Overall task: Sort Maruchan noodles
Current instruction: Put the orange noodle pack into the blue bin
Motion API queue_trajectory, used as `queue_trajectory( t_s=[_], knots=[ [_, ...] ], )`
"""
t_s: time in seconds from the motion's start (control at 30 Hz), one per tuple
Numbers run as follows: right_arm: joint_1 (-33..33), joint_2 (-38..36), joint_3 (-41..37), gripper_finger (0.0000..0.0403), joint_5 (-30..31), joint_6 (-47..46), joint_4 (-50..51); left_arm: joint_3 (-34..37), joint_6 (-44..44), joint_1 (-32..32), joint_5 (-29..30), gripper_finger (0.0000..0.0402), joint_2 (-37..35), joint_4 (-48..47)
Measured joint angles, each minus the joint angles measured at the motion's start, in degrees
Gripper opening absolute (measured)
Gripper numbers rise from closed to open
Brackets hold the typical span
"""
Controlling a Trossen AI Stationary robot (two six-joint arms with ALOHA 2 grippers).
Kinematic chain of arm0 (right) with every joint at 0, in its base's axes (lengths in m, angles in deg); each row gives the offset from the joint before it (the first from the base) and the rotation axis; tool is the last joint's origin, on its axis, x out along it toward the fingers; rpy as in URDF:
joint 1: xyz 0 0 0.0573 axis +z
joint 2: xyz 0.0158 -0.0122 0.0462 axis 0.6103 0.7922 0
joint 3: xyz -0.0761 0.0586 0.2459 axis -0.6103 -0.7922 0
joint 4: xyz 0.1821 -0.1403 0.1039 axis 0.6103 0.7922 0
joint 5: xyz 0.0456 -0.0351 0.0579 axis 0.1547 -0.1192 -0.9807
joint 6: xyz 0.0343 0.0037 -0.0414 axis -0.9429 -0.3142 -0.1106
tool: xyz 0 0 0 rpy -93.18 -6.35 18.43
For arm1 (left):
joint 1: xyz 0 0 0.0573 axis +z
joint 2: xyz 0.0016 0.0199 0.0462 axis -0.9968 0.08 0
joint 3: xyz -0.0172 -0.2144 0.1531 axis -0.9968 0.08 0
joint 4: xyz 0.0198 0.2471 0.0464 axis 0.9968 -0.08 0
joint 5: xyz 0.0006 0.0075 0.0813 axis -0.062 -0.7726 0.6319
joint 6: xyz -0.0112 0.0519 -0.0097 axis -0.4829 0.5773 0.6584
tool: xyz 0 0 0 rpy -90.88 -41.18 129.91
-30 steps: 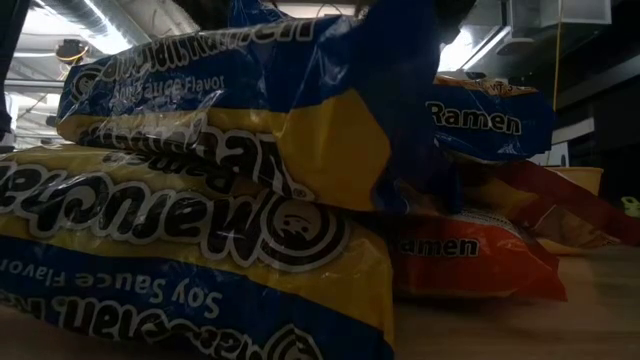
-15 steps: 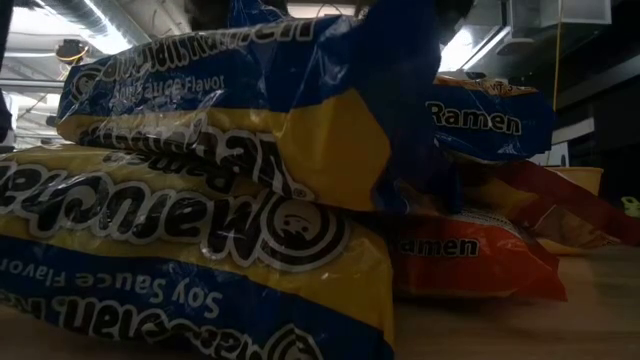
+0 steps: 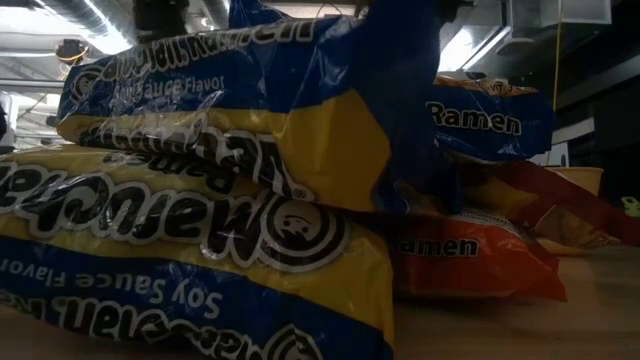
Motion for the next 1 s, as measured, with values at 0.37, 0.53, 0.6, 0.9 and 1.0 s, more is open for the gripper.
queue_trajectory(
  t_s=[0.37, 0.53, 0.6, 0.9, 1.0],
  knots=[
    [0.0, 0.0, -1.2, 0.0280, -1.1, -5.4, -1.8, 15.5, -20.1, -11.2, 16.8, 0.0173, -1.0, 32.0],
    [0.3, -0.4, -5.3, 0.0280, -2.5, -8.2, -3.4, 20.9, -25.0, -15.3, 25.4, 0.0173, -0.6, 40.1],
    [1.0, -0.6, -7.6, 0.0280, -2.6, -10.6, -3.8, 22.2, -25.9, -16.5, 27.7, 0.0173, -0.5, 40.2],
    [10.4, -0.7, -18.9, 0.0280, 5.8, -31.9, -18.4, 28.2, -27.5, -18.6, 29.2, 0.0173, 0.5, 47.6],
    [13.3, -0.7, -21.0, 0.0280, 8.1, -37.1, -24.1, 29.3, -28.0, -19.4, 29.6, 0.0173, 1.6, 50.0]
  ],
)
